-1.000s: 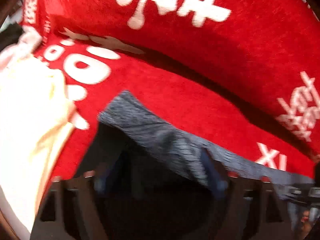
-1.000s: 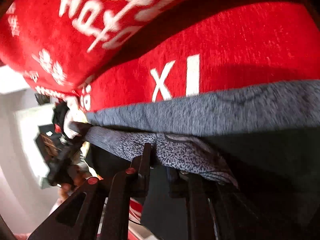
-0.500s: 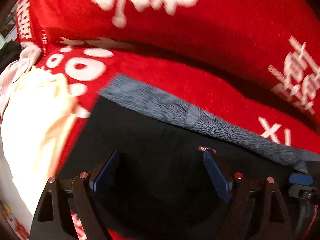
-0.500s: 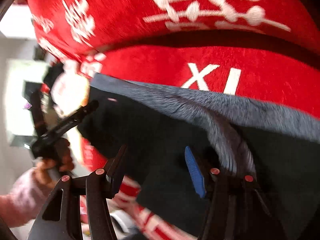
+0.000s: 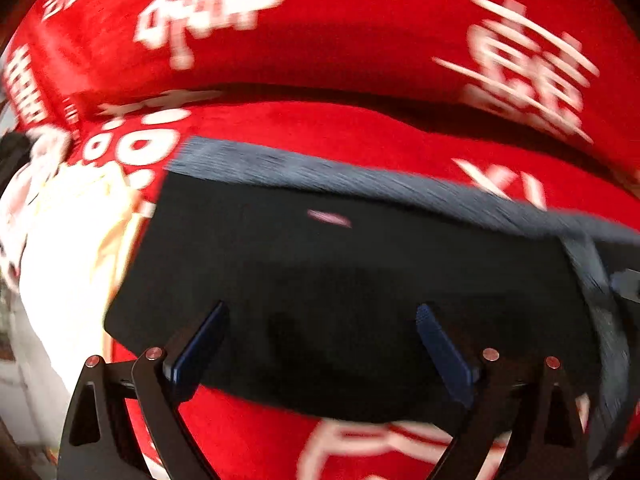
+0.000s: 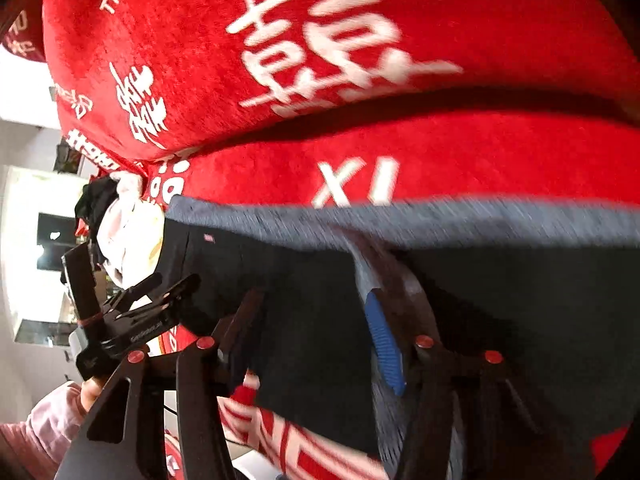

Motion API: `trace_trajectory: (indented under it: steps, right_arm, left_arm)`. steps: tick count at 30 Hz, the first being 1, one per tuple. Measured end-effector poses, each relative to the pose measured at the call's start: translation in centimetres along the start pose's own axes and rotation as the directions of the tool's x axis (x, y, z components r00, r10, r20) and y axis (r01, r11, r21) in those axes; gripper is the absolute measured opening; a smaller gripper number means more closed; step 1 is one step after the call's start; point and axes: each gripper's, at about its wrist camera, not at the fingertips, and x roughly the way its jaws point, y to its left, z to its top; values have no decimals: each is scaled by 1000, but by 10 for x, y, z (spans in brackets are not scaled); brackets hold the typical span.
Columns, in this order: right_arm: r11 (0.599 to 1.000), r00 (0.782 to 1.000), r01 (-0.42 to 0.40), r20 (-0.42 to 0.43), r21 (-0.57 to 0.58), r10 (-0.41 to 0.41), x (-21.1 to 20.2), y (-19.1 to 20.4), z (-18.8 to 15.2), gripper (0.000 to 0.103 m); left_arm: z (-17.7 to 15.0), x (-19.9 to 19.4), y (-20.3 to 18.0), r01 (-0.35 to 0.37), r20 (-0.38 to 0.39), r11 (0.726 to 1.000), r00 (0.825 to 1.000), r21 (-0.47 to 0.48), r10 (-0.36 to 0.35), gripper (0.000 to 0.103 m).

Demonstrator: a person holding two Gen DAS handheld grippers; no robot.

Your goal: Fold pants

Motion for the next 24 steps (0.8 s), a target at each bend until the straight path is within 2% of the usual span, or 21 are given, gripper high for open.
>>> trace_trajectory:
  steps: [3,7,10,14,18,21,24]
  right_arm:
    - [998,999,45,-6,50,-45,-11,-11,-27,57]
    - [983,997,81,6,163,-83,-33,-41,-78,57]
    - [969,993,96,40,227,-108,-56,-51,-117,57]
    - [944,985,119,86,307,-152,-85,-65,-177,58]
    - [899,971,111,147,423,-189,-110,-84,-236,58]
    - [847,958,115,167,519,-233,-123,-102,-285,58]
    - [804,947,119,176,583,-268,-132,-117,-329,58]
  left_arm:
    - [-16,-12,-42,60,-23,994,998,95,-58,95]
    - [-37,-26,-95,157,-29,962,988,223,-154,95]
    - [-50,-33,-125,230,-67,933,973,276,-220,95]
    - [-72,-47,-162,333,-99,879,943,340,-319,95]
    - [-88,-48,-196,374,-151,840,927,393,-343,95]
    - [-102,-48,-217,406,-179,809,914,425,-365,95]
    - [-113,-44,-229,402,-186,800,916,446,-357,95]
